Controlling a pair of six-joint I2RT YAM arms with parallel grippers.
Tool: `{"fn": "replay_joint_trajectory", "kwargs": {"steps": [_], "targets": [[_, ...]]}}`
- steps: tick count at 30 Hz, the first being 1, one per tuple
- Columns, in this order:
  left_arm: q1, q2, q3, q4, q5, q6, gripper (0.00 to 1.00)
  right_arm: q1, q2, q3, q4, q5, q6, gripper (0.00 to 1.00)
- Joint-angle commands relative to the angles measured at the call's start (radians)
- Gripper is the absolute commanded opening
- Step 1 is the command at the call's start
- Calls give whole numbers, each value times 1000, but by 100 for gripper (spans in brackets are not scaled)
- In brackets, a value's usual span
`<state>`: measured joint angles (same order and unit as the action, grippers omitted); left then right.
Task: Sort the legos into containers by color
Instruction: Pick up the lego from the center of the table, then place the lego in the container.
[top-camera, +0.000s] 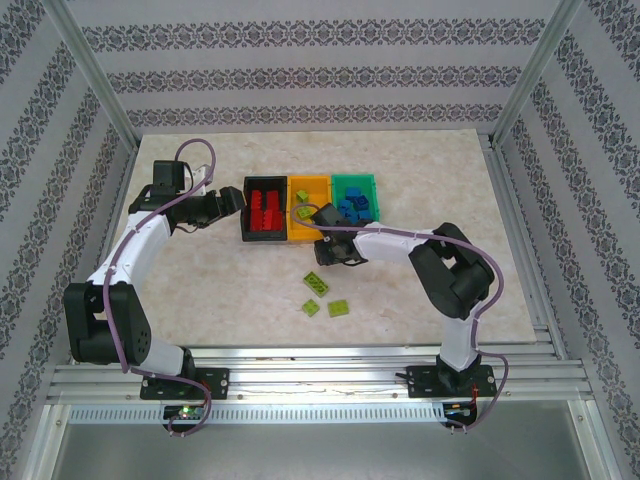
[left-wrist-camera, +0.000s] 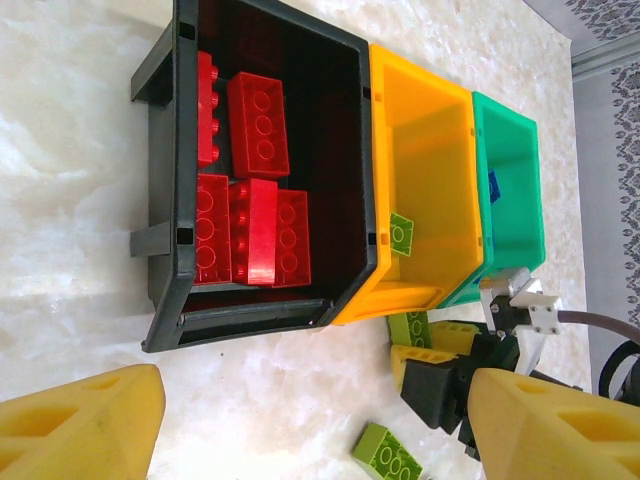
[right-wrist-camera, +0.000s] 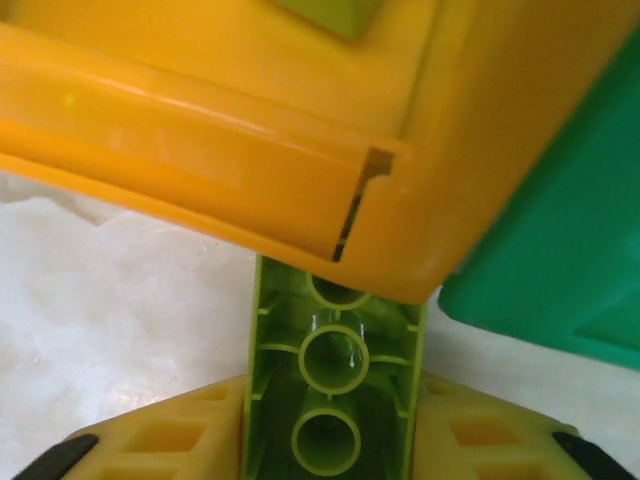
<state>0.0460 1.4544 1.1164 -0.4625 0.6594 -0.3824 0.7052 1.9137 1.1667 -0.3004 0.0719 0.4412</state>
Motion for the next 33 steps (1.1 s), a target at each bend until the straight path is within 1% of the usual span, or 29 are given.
{"fn": "replay_joint_trajectory", "kwargs": {"steps": [1,5,7,13,18,20,23,29,30,31,32,33], "targets": [[-5,-6,13,8,22,15,80,20,-18,-53,-1,36,-6,26],[-5,-5,14,7,20,17,80,32,-107,-147,-8,39,-9,17],[-5,-5,13,7,19,18,80,36,-161,-196,-8,38,-7,14],[-5,0,14,4,15,19,80,47,-325,-282,-3,0,-27,13],[-4,3,12,4,8,19,80,50,-420,-261,5,-8,-38,13],[-5,5,13,3,8,19,80,46,-424,-231,22,-8,-52,13],[-5,5,11,2,5,20,80,27,-381,-145,18,-20,-73,14],[-5,8,13,1,8,20,80,-33,-225,55,35,-82,-92,16],[-4,9,13,2,9,20,80,-45,-194,93,36,-91,-93,18],[-5,11,13,2,9,21,80,-58,-163,134,32,-101,-93,23],[-5,13,13,2,11,21,80,-67,-135,166,21,-112,-93,30],[-5,15,12,2,12,20,80,-77,-110,201,12,-120,-93,42]]}}
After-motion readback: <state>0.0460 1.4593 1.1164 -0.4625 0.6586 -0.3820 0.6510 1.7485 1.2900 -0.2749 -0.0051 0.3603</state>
